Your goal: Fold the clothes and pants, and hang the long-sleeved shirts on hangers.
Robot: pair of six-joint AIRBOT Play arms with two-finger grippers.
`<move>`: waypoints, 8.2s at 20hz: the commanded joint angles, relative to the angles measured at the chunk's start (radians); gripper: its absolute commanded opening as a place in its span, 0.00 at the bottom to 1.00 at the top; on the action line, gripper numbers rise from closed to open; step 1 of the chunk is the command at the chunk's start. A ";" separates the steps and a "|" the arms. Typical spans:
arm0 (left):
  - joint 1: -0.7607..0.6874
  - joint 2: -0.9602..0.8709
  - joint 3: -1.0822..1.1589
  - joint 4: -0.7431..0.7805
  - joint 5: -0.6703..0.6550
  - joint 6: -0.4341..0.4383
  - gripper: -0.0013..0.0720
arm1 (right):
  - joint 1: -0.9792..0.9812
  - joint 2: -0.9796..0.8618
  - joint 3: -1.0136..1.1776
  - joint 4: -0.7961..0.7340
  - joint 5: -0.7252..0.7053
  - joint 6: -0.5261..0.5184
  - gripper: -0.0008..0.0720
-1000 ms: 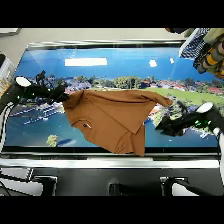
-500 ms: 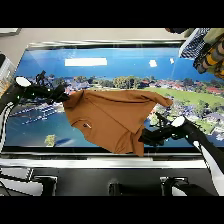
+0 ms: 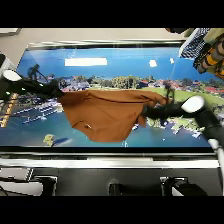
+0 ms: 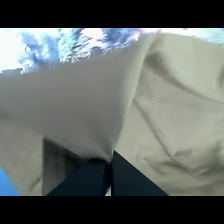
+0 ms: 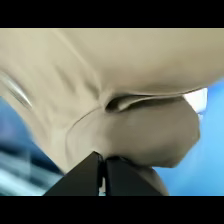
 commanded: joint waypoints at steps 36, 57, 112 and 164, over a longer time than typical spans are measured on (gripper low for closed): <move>-0.061 -0.178 0.121 0.079 0.246 -0.056 0.04 | 0.002 -0.890 0.871 -0.221 0.144 0.330 0.24; 0.011 -0.163 0.126 0.083 0.060 -0.055 0.04 | -0.497 -0.287 -0.214 -0.088 0.308 -0.211 0.62; -0.031 -0.166 -0.002 0.082 -0.111 -0.043 0.04 | 0.044 -0.026 -0.575 0.043 -0.175 0.205 0.67; -0.097 -0.267 0.161 0.157 0.349 -0.049 0.20 | -0.246 -0.969 0.876 0.009 0.113 0.181 0.54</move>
